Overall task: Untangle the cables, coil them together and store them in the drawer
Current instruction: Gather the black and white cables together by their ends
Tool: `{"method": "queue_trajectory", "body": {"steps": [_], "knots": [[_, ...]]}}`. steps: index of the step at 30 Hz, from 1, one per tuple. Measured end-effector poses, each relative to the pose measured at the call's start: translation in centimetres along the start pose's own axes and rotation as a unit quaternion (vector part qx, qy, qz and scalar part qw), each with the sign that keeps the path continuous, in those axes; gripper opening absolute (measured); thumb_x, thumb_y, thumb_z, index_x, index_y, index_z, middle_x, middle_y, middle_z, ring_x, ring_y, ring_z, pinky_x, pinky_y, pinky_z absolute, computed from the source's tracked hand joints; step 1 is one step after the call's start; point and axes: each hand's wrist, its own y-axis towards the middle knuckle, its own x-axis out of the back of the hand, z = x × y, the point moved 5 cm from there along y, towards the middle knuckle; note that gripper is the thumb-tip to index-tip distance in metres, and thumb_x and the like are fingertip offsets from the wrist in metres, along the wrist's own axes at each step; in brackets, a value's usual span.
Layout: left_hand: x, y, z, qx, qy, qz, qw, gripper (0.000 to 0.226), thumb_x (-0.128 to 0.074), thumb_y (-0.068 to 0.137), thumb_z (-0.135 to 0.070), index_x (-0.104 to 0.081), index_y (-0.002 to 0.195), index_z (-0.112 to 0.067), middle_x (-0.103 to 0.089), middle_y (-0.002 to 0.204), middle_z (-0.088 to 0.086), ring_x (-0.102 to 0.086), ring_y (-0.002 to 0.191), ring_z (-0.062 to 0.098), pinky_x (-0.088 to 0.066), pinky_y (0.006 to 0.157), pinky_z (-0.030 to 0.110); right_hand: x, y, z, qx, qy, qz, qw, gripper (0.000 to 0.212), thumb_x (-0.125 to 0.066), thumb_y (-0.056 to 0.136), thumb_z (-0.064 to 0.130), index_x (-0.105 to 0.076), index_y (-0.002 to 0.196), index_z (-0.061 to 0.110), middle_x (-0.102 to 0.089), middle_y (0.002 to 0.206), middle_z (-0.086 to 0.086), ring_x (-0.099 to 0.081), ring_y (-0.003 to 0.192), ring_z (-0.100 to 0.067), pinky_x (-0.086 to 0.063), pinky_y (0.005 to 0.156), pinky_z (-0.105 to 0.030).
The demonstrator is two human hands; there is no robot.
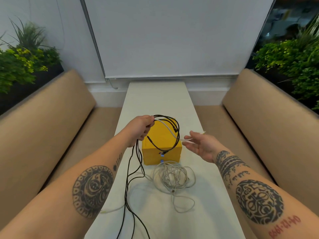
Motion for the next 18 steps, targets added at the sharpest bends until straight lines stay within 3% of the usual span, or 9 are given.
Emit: {"method": "queue_trajectory", "body": {"steps": [2, 4, 6, 9, 11, 12, 14, 16, 18], "knots": [[-0.1, 0.1, -0.1, 0.006, 0.024, -0.005, 1.0, 0.038, -0.04, 0.108, -0.033, -0.043, 0.072, -0.019, -0.027, 0.056, -0.006, -0.016, 0.05, 0.012, -0.013, 0.047, 0.025, 0.5, 0.3, -0.2, -0.017, -0.15, -0.051, 0.987, 0.054, -0.066, 0.096, 0.038, -0.049, 0.137, 0.007, -0.057, 0.137, -0.01, -0.063, 0.111, -0.027, -0.055, 0.091, -0.045], [-0.3, 0.1, -0.3, 0.001, 0.043, -0.001, 0.999, 0.037, -0.042, 0.107, -0.032, -0.044, 0.072, -0.019, -0.027, 0.057, -0.005, -0.017, 0.051, 0.012, -0.013, 0.049, 0.027, 0.0, -0.2, 1.1, 0.046, -0.213, -0.095, 0.971, 0.059, -0.053, 0.096, 0.058, -0.047, 0.139, 0.018, -0.051, 0.141, 0.001, -0.051, 0.121, -0.021, -0.041, 0.109, -0.051], [-0.7, 0.1, -0.5, -0.015, 0.061, 0.017, 0.998, 0.036, -0.043, 0.106, -0.031, -0.044, 0.072, -0.019, -0.027, 0.058, -0.005, -0.017, 0.052, 0.013, -0.013, 0.05, 0.028, -2.0, -1.0, 2.7, 0.138, -0.22, -0.044, 0.965, 0.063, -0.046, 0.095, 0.067, -0.047, 0.144, 0.026, -0.05, 0.143, 0.012, -0.046, 0.128, -0.014, -0.035, 0.113, -0.046], [-1.6, -0.1, -0.8, -0.03, 0.07, 0.048, 0.996, 0.036, -0.043, 0.106, -0.031, -0.045, 0.072, -0.019, -0.025, 0.059, -0.005, -0.016, 0.052, 0.013, -0.013, 0.047, 0.026, -6.1, -2.8, 3.6, 0.224, -0.332, 0.101, 0.911, 0.046, -0.053, 0.1, 0.048, -0.051, 0.14, 0.025, -0.063, 0.128, 0.009, -0.058, 0.114, 0.0, -0.044, 0.094, -0.019], [-2.0, -0.1, -1.0, -0.036, 0.057, 0.057, 0.996, 0.036, -0.042, 0.107, -0.031, -0.046, 0.074, -0.018, -0.024, 0.059, -0.005, -0.017, 0.051, 0.012, -0.014, 0.045, 0.025, -7.6, -3.0, 3.1, 0.251, -0.412, 0.128, 0.867, 0.034, -0.056, 0.101, 0.04, -0.055, 0.13, 0.023, -0.073, 0.102, 0.005, -0.067, 0.091, 0.0, -0.05, 0.083, -0.02], [-2.1, -0.1, -1.0, -0.039, 0.053, 0.057, 0.996, 0.036, -0.042, 0.107, -0.032, -0.047, 0.074, -0.018, -0.024, 0.059, -0.005, -0.017, 0.051, 0.012, -0.014, 0.045, 0.025, -7.8, -2.9, 2.7, 0.248, -0.418, 0.132, 0.864, 0.028, -0.055, 0.102, 0.038, -0.057, 0.122, 0.02, -0.072, 0.087, 0.003, -0.07, 0.081, -0.008, -0.054, 0.082, -0.03], [-1.8, -0.2, -0.7, -0.041, 0.051, 0.052, 0.997, 0.037, -0.042, 0.108, -0.033, -0.048, 0.074, -0.017, -0.026, 0.059, -0.005, -0.018, 0.051, 0.011, -0.015, 0.045, 0.023, -7.5, -2.5, 1.8, 0.204, -0.357, 0.14, 0.901, 0.022, -0.051, 0.105, 0.031, -0.059, 0.108, 0.011, -0.055, 0.066, 0.003, -0.062, 0.058, -0.019, -0.053, 0.074, -0.043], [-1.3, -0.2, -0.1, -0.038, 0.054, 0.046, 0.997, 0.038, -0.041, 0.108, -0.033, -0.052, 0.076, -0.016, -0.028, 0.058, -0.006, -0.02, 0.051, 0.011, -0.017, 0.045, 0.023, -6.8, -2.2, 1.3, 0.168, -0.31, 0.153, 0.923, 0.024, -0.044, 0.107, 0.027, -0.059, 0.097, 0.011, -0.039, 0.06, 0.004, -0.042, 0.047, -0.016, -0.048, 0.062, -0.04], [-0.7, -0.4, 0.5, -0.033, 0.069, 0.049, 0.996, 0.038, -0.041, 0.108, -0.033, -0.057, 0.081, -0.013, -0.031, 0.056, -0.007, -0.021, 0.05, 0.011, -0.018, 0.047, 0.024, -5.8, -1.9, 1.4, 0.161, -0.329, 0.15, 0.918, 0.026, -0.043, 0.107, 0.027, -0.058, 0.092, 0.013, -0.037, 0.058, 0.004, -0.034, 0.048, -0.015, -0.041, 0.054, -0.034]]}}
